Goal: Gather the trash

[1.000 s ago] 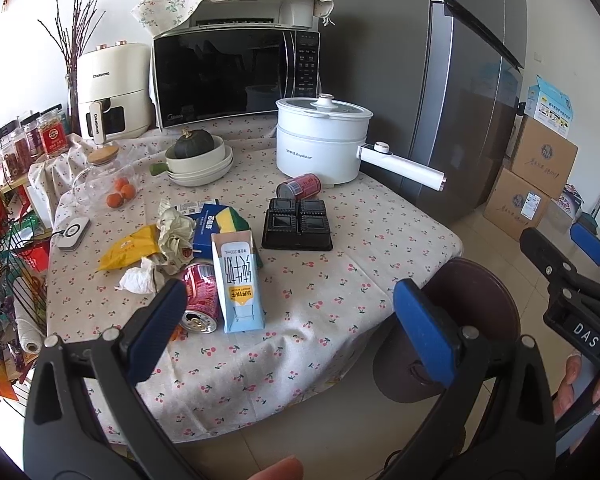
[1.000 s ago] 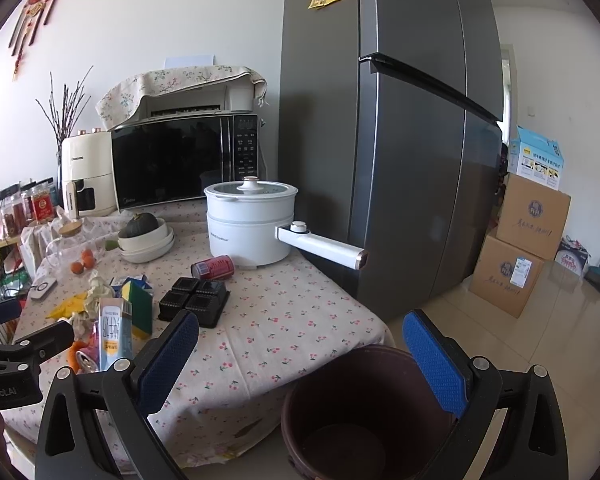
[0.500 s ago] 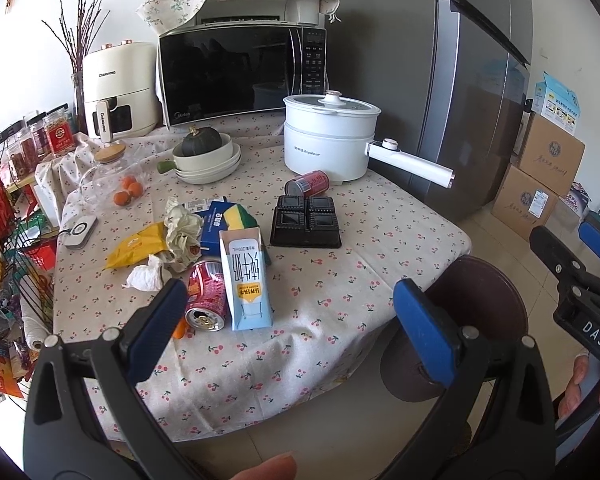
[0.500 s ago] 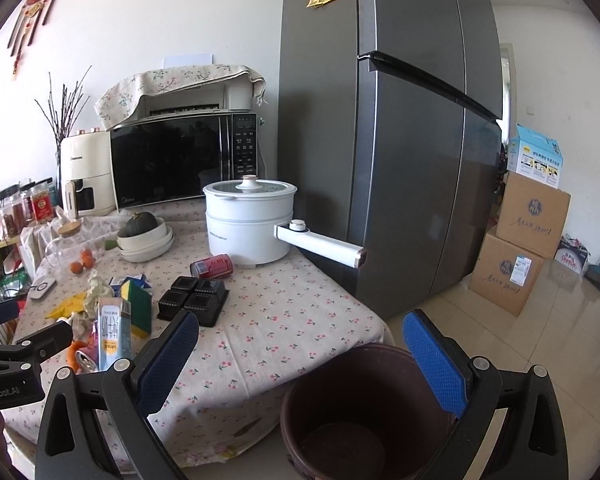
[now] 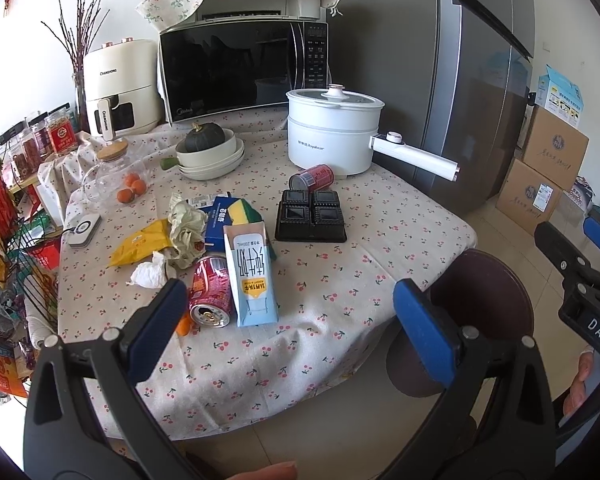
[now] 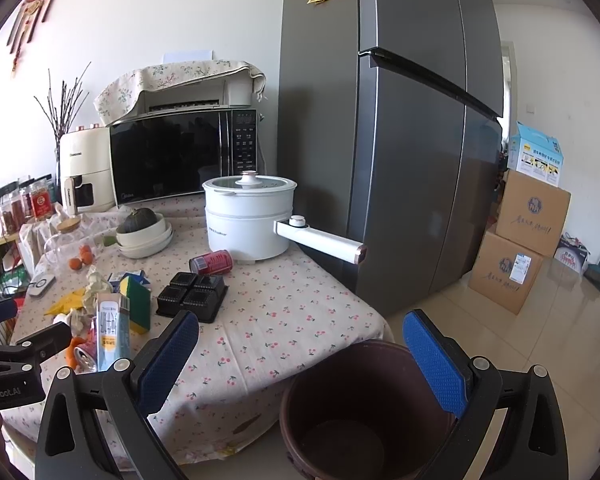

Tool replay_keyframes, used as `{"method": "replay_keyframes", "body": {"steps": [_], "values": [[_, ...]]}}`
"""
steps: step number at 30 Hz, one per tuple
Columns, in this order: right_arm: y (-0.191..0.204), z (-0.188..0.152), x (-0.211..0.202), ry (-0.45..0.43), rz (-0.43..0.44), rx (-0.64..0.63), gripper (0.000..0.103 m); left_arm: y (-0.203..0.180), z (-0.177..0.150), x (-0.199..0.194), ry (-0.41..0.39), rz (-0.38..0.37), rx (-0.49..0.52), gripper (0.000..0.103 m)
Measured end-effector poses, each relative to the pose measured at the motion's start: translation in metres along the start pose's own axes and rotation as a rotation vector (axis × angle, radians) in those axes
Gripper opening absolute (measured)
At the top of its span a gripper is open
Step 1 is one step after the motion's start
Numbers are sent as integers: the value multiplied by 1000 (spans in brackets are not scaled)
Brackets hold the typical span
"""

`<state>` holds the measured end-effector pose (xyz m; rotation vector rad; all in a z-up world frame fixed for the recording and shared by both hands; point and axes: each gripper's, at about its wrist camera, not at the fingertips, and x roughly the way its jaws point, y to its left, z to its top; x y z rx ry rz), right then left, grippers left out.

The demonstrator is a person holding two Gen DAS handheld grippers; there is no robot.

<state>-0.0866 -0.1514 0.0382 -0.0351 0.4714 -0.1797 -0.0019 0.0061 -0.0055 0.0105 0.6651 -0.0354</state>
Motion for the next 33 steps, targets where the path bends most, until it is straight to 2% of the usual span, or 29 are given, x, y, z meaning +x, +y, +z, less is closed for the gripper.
{"method": "replay_keyframes", "body": {"steps": [9,16,19,24,29,33], "values": [[3,-2,2,13,-1,-4,103,13,0,7,41,9,-20,102],[16,14,24,117,42,-53,103,60,8,20,99,22,-118,102],[22,26,37,177,109,-47,103,83,14,30,135,6,-180,102],[42,47,59,221,169,-85,103,101,21,57,238,-27,-233,102],[57,61,83,246,208,-122,103,97,19,86,328,-42,-208,101],[62,52,103,260,218,-118,103,88,11,114,397,-73,-198,92]]}}
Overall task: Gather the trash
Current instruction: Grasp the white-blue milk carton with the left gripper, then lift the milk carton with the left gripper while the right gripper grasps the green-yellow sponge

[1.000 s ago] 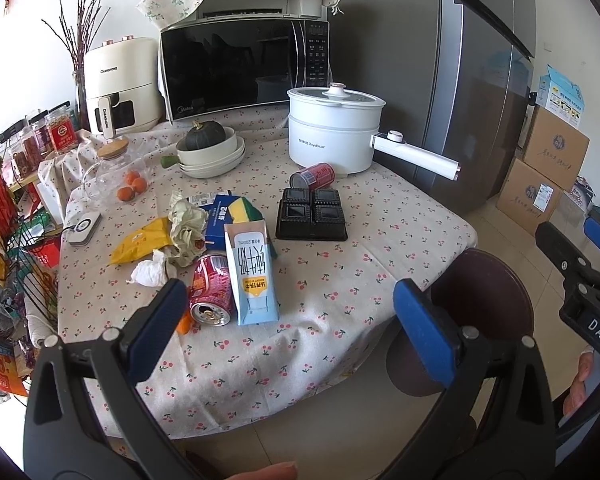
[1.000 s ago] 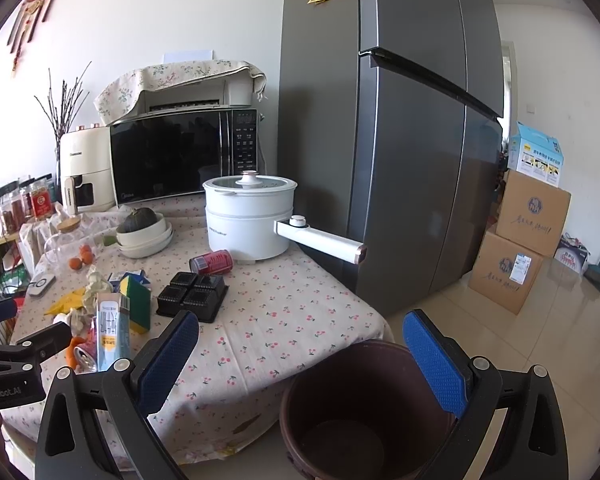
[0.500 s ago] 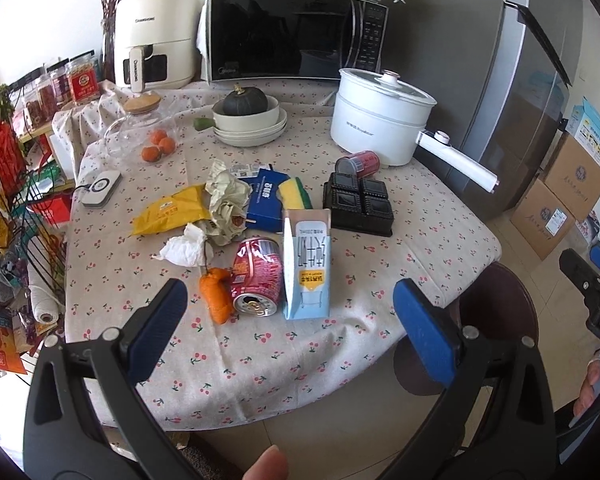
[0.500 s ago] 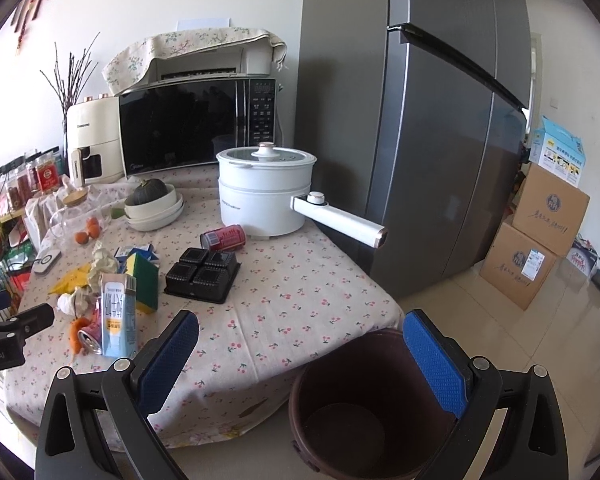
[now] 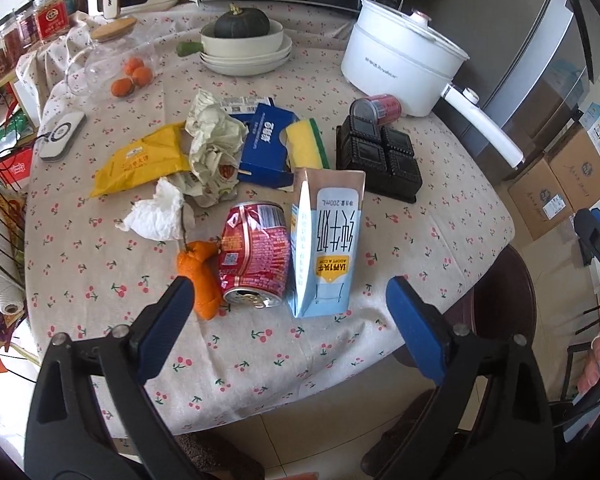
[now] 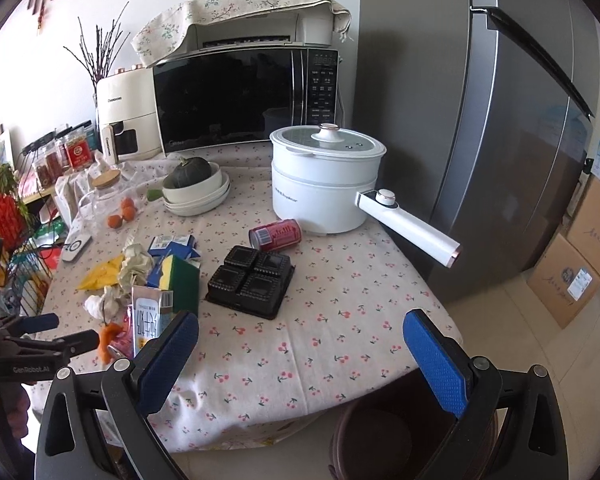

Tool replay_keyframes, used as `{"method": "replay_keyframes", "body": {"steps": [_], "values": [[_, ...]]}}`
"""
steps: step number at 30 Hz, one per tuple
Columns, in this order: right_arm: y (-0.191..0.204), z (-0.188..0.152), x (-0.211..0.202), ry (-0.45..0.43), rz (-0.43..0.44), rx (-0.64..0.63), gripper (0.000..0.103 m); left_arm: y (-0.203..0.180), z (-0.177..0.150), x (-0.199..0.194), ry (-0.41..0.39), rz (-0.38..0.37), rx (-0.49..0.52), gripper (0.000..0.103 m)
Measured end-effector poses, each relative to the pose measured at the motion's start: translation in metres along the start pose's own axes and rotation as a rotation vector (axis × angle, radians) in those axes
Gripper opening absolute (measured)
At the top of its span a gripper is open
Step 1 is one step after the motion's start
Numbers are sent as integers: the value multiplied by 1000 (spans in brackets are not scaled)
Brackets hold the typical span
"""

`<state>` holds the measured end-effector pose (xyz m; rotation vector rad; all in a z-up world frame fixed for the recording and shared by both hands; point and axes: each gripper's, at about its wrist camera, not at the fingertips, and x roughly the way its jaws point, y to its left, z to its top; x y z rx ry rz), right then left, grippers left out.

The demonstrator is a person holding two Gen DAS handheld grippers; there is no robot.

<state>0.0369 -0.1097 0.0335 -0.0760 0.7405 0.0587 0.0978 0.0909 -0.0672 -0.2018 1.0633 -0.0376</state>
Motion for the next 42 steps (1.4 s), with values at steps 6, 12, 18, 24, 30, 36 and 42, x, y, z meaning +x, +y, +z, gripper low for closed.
{"method": "replay_keyframes", "body": {"steps": [6,12,18,24,30,36,42], "values": [[-12,-16,42,118,-8,-3,103,-17,12,33,44,16,46,81],[-32,-25,55,165,-26,10,103,-28,19,54,65,47,69,75],[-44,-32,54,190,-6,38,103,-35,23,71,87,118,79,66],[-48,-34,54,195,-13,51,103,-39,26,64,71,103,76,54],[-48,-33,72,233,-28,67,103,-33,33,35,-5,67,77,53],[-33,-12,101,280,-20,77,103,-6,42,16,-52,64,27,53],[-7,31,157,297,-2,174,103,27,53,2,-100,109,-26,53]]}}
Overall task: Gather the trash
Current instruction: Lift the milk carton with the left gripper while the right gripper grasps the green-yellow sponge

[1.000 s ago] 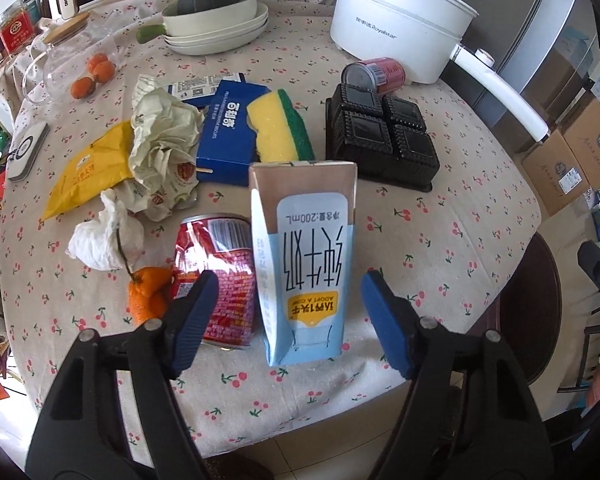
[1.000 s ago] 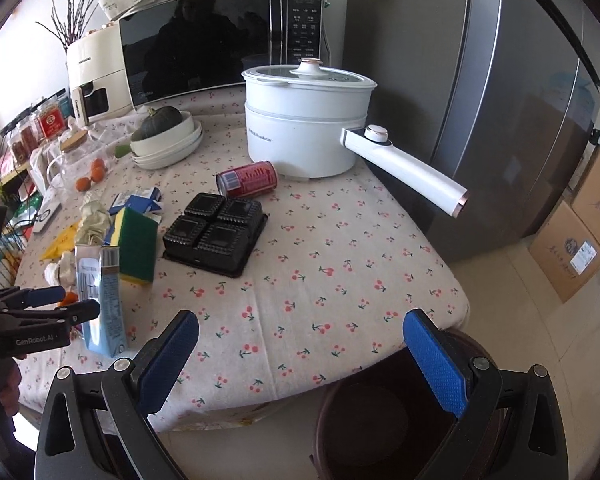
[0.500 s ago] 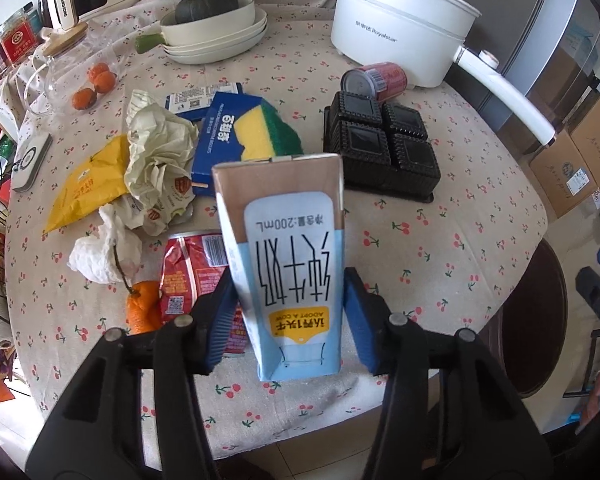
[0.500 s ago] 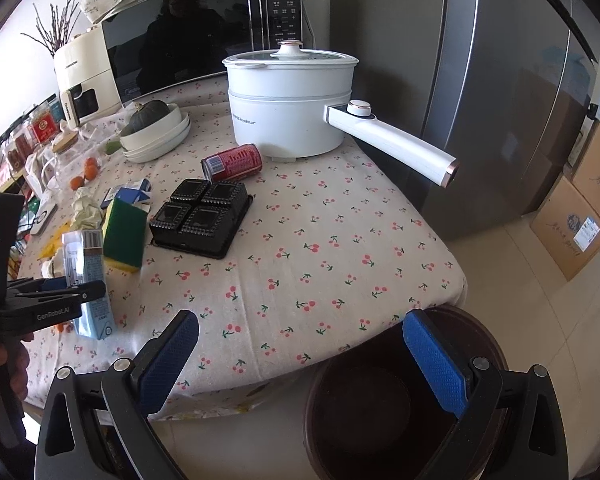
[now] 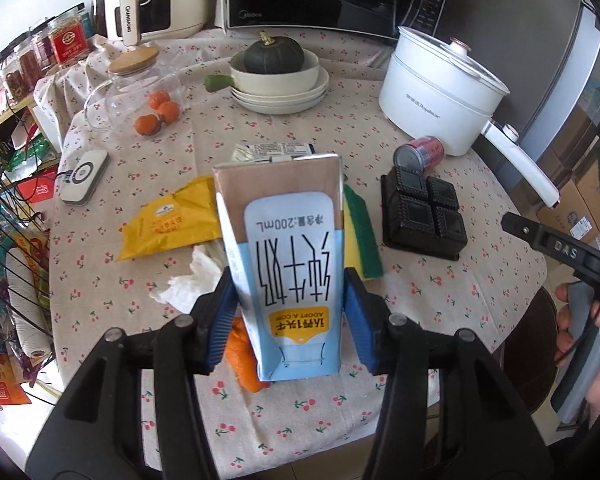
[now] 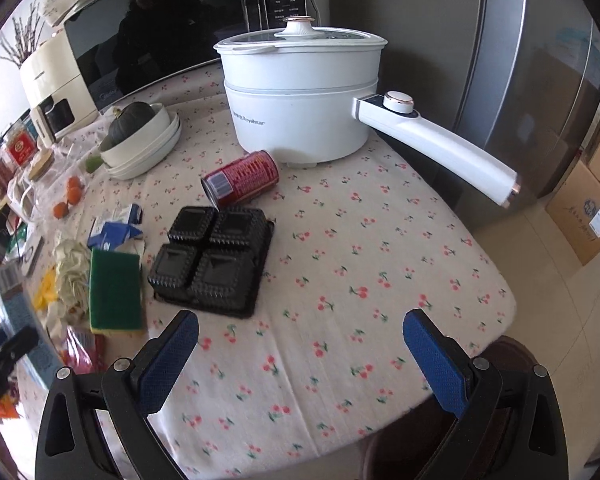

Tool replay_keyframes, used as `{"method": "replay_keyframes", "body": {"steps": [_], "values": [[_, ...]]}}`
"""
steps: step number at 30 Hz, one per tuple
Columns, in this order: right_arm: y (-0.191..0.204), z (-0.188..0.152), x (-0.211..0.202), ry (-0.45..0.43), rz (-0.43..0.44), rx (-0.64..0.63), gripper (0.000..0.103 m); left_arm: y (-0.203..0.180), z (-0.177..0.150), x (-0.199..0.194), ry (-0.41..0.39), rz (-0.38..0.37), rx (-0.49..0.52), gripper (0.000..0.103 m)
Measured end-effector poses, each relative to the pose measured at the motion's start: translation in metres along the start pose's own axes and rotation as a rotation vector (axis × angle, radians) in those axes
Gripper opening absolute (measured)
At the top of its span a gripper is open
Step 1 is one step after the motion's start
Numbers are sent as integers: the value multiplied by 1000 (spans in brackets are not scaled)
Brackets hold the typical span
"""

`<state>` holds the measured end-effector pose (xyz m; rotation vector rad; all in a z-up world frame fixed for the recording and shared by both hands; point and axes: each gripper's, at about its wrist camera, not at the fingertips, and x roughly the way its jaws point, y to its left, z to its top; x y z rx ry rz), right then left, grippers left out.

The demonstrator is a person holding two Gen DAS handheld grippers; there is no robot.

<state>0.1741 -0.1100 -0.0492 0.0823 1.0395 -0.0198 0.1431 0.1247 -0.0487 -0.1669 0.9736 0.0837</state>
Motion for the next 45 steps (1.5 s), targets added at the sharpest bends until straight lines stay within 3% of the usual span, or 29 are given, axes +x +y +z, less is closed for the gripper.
{"method": "replay_keyframes", "body": {"steps": [4,6,14,18,24,28,35,45], "values": [[26,17,33,41,13,80,103,24,5,-1,-14,36,-39,53],[44,15,41,55,60,95,103,36,7,1,-8,43,-58,53],[140,-4,62,132,205,-42,102,75,10,-1,-4,46,-155,53],[161,-4,76,154,201,-54,89,79,9,-4,-7,35,-169,53],[157,-14,99,245,240,24,66,79,8,-5,-6,27,-170,53],[149,-16,92,231,259,38,60,74,6,-6,-7,22,-160,53],[125,-12,42,163,273,8,59,58,-1,-12,-8,-2,-117,53],[64,-33,-23,84,221,-9,59,9,-19,-22,0,-68,-25,53]]}}
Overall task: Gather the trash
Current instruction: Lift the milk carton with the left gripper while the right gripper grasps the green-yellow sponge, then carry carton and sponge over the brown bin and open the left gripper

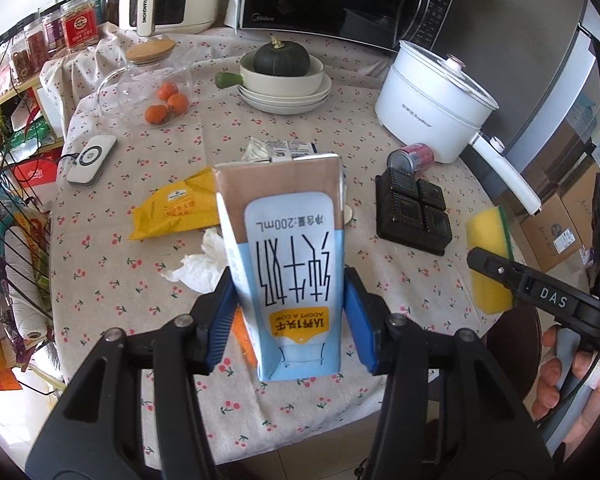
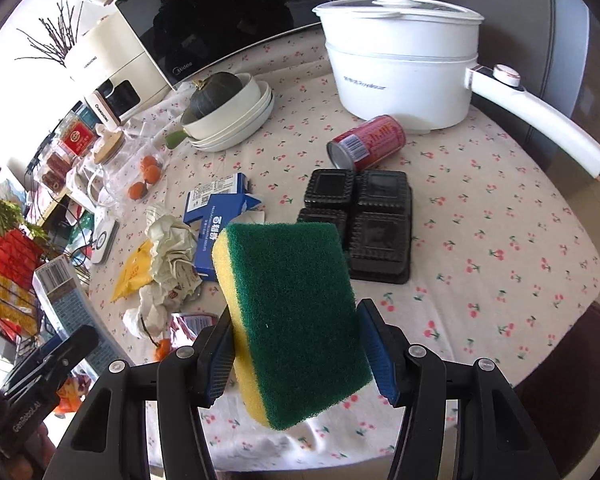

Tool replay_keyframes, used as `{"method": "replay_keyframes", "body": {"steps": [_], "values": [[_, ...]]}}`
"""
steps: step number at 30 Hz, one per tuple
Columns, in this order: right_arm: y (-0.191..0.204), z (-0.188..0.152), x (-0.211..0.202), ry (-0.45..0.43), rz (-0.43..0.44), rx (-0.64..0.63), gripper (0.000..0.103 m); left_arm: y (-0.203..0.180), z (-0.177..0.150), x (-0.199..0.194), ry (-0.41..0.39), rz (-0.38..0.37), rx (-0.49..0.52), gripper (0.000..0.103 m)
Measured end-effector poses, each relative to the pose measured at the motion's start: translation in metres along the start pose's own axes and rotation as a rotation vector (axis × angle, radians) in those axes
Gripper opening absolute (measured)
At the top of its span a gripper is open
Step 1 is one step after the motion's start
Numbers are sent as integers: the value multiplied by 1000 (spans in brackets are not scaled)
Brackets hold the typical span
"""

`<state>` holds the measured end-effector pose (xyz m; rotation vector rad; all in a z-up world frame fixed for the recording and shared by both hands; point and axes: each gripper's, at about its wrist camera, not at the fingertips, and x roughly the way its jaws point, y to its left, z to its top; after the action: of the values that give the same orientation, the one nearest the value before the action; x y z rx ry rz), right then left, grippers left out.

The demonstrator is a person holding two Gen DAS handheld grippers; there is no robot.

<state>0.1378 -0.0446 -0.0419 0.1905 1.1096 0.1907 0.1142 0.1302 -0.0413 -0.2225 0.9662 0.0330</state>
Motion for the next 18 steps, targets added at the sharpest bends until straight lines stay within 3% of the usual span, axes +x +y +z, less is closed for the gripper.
{"method": "replay_keyframes", "body": {"steps": [14,18], "values": [[-104,-49,-66,-95,-51,66,59,-78,-27,16,58,-78,119,53],[-142,-64,-67,-63,-30,147,59,-110,-33,23,73,-125,151,53]]}}
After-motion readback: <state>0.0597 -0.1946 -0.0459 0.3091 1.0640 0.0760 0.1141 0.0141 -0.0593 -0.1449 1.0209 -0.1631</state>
